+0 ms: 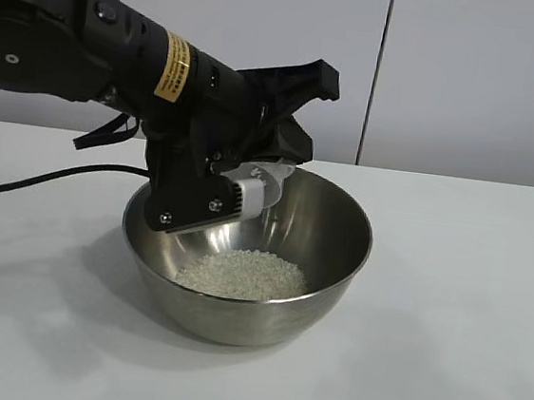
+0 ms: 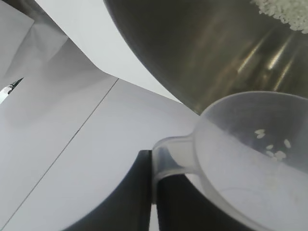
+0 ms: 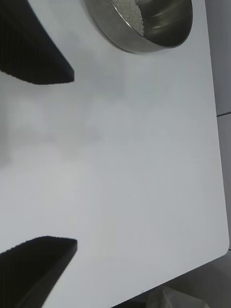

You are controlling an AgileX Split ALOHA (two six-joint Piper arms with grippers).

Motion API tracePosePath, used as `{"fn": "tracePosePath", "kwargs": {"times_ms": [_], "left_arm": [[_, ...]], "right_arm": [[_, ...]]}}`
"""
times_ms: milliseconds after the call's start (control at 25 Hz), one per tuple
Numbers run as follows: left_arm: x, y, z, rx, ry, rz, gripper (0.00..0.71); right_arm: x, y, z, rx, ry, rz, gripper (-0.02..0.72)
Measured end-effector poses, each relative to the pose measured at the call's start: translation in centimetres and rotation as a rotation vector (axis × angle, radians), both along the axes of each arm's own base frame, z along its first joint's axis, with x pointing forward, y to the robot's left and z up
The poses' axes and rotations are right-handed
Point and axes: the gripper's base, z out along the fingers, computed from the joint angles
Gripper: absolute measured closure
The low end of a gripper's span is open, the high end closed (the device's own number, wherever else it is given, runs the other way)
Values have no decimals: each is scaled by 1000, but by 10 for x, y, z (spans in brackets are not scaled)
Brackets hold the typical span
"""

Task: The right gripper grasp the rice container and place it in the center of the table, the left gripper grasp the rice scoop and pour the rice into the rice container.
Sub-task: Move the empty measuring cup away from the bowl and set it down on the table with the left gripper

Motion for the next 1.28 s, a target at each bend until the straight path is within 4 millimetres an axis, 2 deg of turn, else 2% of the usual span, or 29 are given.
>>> {"fn": "tracePosePath", "kwargs": {"times_ms": [240,400,480,640,720,800,920,1040,1160,1280], "left_arm": [[4,-5,17,-432,264,174,702],[5,1,30,-898,569,331,702],[3,11,37,-1150,734,415,702],[-10,40,62,-1604,956,461,702],[-20,62,70,-1772,1022,480,702],[-29,85,68,-1891,1058,529,702],[-40,120,45,-1972,1055,666,702],[-49,150,11,-1977,1040,842,702],[-52,173,-18,-2006,1042,991,702],[-48,183,-47,-1978,1114,1114,703]], "right_arm": [[0,0,0,0,0,0,114],[0,0,0,0,0,0,114],[0,0,0,0,0,0,114],[0,0,0,0,0,0,114],[0,0,0,0,0,0,114],[0,0,0,0,0,0,114],[0,0,0,0,0,0,114],[0,0,0,0,0,0,114],[0,0,0,0,0,0,114],[0,0,0,0,0,0,114]]}}
